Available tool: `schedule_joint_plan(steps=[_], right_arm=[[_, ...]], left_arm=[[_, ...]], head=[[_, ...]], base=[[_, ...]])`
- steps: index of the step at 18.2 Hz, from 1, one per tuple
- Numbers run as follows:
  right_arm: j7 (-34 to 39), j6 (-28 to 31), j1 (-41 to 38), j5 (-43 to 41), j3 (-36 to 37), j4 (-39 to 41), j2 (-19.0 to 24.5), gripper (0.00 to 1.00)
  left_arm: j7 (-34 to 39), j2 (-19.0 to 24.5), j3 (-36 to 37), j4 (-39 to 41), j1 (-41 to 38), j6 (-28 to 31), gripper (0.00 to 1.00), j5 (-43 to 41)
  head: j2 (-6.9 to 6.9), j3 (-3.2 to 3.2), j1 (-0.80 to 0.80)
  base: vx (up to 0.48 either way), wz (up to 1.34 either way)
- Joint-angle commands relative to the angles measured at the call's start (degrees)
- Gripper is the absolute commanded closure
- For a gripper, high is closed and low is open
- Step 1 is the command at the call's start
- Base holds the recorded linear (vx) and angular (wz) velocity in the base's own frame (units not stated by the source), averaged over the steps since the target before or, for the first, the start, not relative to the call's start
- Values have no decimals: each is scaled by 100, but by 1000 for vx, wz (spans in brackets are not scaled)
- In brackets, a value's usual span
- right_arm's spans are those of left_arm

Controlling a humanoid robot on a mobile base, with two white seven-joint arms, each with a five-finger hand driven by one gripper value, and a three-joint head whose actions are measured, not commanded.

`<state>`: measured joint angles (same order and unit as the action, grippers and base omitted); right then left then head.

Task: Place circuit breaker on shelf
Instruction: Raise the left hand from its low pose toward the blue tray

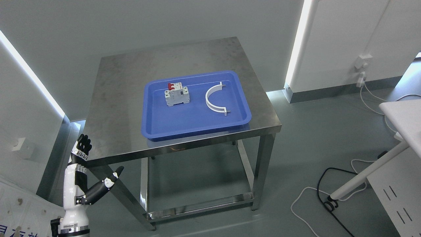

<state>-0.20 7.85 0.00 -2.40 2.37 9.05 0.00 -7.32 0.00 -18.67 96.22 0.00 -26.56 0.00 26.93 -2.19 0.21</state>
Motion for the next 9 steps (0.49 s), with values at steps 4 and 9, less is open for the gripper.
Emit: schedule_joint_plan(steps=[4,9], right_arm=[[3,-513,-88,2,0,0,-100,0],[3,-513,-88,2,0,0,-100,0]], left_arm=[[-234,100,48,-24,631,325,0,-123],[-1103,105,327,-121,2035,1195,0,-473]], head=[[-7,0,0],[-7,0,0]], base=[[4,12],[68,-13]])
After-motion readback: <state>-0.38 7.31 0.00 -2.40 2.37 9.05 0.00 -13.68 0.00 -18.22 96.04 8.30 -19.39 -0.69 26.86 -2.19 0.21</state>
